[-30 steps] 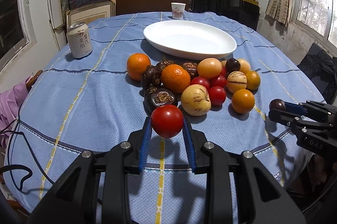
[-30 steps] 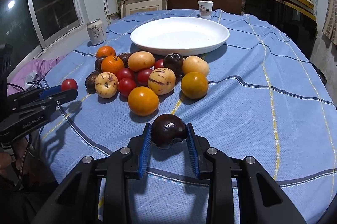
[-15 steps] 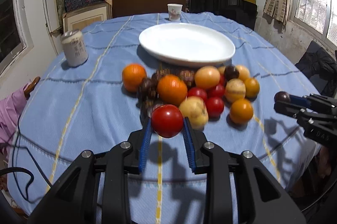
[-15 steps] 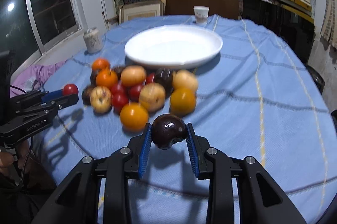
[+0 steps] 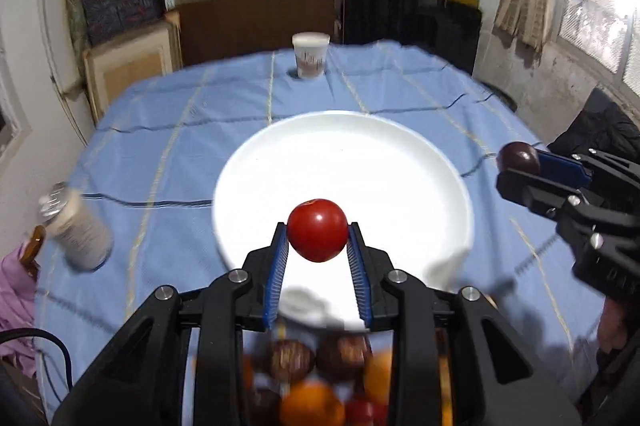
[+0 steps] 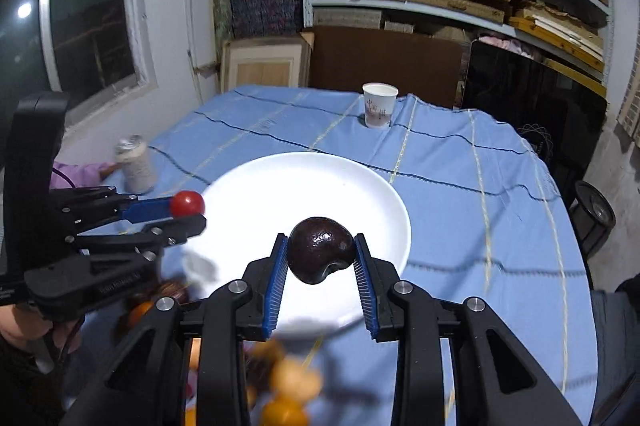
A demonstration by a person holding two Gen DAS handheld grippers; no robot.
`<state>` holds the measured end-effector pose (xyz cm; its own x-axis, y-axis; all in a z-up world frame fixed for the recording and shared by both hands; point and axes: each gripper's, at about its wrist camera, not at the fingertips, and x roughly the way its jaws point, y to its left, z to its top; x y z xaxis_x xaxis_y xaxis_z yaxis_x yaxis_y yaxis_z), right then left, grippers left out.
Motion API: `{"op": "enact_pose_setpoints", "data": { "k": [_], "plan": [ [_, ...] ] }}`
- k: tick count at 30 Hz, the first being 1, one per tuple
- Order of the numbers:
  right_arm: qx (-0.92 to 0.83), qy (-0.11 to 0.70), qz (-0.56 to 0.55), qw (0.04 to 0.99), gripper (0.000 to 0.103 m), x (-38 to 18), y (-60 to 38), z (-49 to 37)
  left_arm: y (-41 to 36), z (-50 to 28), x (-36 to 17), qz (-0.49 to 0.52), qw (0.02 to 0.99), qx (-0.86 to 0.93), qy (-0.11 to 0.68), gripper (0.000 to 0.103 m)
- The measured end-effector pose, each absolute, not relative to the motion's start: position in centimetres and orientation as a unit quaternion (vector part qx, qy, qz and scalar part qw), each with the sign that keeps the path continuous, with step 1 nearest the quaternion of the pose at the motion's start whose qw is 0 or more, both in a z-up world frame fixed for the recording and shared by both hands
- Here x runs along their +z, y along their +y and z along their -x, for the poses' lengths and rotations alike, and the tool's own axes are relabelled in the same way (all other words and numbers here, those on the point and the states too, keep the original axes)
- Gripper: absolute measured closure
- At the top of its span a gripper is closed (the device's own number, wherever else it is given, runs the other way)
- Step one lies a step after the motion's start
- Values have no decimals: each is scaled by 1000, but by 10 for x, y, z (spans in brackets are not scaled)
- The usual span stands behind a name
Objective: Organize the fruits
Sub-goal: 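Carry tomato and plum to the white plate and release both, then grasp a yellow pepino with the left tool while the right tool grasps an orange fruit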
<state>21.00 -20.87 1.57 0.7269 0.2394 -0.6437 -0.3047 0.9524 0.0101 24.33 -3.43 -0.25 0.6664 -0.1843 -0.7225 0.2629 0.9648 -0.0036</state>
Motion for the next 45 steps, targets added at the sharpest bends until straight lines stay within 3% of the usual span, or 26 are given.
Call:
{"op": "enact_pose_setpoints", "data": {
  "k": [10, 11, 12, 14, 17, 22, 24, 30, 38, 45],
  "plan": [
    [137, 408, 48, 901, 70, -50, -193, -315, -50, -342, -57, -42, 878, -109, 465, 73],
    [137, 410, 46, 900, 69, -53, -192, -320, -50, -346, -58, -39, 876, -111, 468, 64],
    [138, 412, 43, 900, 69, -54, -192, -323, -51, -348, -57, -42, 876, -108, 469, 46],
    [133, 411, 41, 901, 68, -53, -193, -327, -48, -346, -51, -45, 883, -93, 457, 32],
    [134, 394, 29, 909, 50, -44, -201, -319, -39, -338, -40, -33, 887, -88, 452, 23],
    [132, 367, 26, 920, 50, -16, -211, -280, -25, -298, -12, -25, 899, -87, 428, 22],
    [136, 356, 27, 924, 50, -2, -214, -250, -19, -269, -1, -26, 906, -90, 414, 14],
    [156, 329, 35, 931, 44, 11, -216, -151, -7, -175, 7, -68, 920, -97, 373, 9],
    [198, 334, 48, 920, 44, -34, -193, -45, 20, -87, -31, -73, 923, -76, 371, 8],
    [202, 372, 44, 905, 44, -69, -173, -33, 29, -60, -70, -49, 907, -69, 411, 8]
  ]
}}
